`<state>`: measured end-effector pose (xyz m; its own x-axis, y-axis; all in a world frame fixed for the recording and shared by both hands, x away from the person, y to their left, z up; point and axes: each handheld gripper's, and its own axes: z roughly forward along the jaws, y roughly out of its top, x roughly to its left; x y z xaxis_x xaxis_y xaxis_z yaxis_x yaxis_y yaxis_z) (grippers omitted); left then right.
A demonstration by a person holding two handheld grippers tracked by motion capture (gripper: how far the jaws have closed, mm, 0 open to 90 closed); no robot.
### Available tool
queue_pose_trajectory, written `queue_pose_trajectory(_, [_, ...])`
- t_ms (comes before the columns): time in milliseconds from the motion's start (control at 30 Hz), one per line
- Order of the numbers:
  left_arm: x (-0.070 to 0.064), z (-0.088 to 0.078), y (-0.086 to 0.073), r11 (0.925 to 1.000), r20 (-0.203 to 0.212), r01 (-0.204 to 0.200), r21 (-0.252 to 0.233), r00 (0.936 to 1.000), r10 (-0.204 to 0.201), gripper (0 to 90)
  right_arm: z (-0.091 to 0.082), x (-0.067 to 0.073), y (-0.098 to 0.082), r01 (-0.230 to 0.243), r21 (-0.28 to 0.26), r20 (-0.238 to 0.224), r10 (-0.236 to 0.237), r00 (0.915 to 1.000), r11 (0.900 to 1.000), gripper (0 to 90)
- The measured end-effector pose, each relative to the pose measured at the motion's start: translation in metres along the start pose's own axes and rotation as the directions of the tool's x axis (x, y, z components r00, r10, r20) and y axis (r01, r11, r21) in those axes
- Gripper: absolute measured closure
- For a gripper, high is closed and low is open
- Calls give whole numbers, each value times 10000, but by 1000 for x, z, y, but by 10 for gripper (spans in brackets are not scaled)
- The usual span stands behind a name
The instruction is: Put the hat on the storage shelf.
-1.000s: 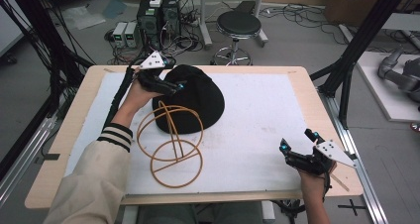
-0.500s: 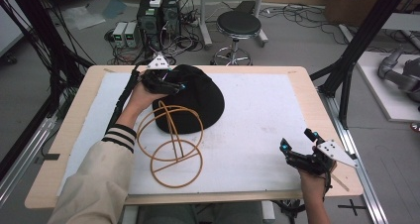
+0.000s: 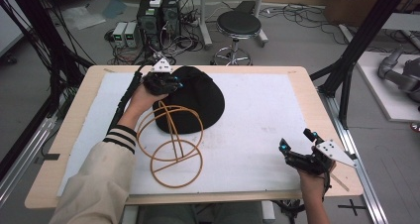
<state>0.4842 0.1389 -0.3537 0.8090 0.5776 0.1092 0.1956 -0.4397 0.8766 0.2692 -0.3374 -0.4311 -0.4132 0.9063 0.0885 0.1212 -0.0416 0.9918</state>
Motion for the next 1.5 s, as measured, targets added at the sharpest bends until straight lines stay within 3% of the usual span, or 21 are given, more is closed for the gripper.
queue_pose_trajectory(533, [3, -10, 5, 9985, -583, 206, -512, 9980, -236, 873, 2, 0, -1, 131, 48, -3, -131, 9999, 9999, 24])
queue_pose_trajectory(700, [8, -22, 10, 9939, -755, 375, -1039, 9961, -455, 874, 3, 1, -1, 167, 86, -26, -167, 9999, 9998, 24])
queue_pose_trajectory(1033, [11, -48, 31, 9885, -1189, 253, -1489, 9920, -433, 873, 3, 2, 0, 180, 61, -63, -180, 9998, 9998, 24])
queue_pose_trajectory(1433, [13, -93, 57, 9707, -1902, 223, -2392, 9793, -693, 875, 5, 2, 0, 168, 56, -152, -167, 9997, 9998, 24])
queue_pose_trajectory(1467, [13, -102, 61, 9629, -1976, 257, -2687, 9769, -812, 875, 5, 2, 0, 237, 43, -186, -236, 9995, 9997, 24])
queue_pose_trajectory(1500, [13, -102, 61, 9629, -1976, 257, -2687, 9769, -812, 875, 5, 2, 0, 195, 67, -198, -193, 9996, 9998, 24])
